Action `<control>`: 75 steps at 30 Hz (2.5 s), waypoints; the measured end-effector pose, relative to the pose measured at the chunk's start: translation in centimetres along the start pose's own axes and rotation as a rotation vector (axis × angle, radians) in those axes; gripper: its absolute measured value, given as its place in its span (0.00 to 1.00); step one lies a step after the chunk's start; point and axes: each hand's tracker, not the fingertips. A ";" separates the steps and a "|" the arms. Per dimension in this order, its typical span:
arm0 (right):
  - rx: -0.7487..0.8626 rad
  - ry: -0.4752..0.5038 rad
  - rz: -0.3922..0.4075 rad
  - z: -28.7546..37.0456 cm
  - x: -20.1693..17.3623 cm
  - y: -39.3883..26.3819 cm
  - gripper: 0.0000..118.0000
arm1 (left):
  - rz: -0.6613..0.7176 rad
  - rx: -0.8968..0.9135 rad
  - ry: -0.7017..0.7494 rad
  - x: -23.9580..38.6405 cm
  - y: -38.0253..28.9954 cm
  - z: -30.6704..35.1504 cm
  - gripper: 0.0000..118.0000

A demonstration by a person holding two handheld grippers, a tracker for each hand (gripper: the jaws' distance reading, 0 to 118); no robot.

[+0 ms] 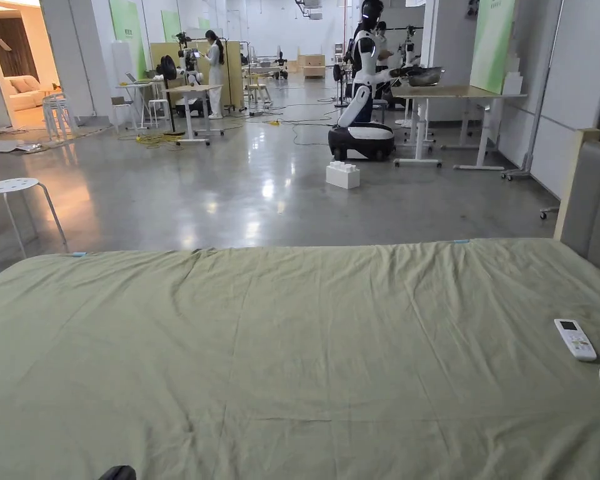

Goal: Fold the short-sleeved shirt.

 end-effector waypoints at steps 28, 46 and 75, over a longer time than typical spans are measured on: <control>-0.054 -0.011 -0.111 -1.2 2.1 -0.7 0.00 | 0.138 -0.096 0.017 -4.4 -2.6 -1.8 0.00; -0.235 0.006 -0.128 -4.0 1.6 -3.8 0.00 | 0.693 -0.581 -0.162 -16.9 -20.1 -14.6 0.77; -0.315 0.045 -0.105 -3.7 0.5 -4.2 0.00 | 0.992 -0.557 0.005 -23.1 -23.3 -17.8 0.04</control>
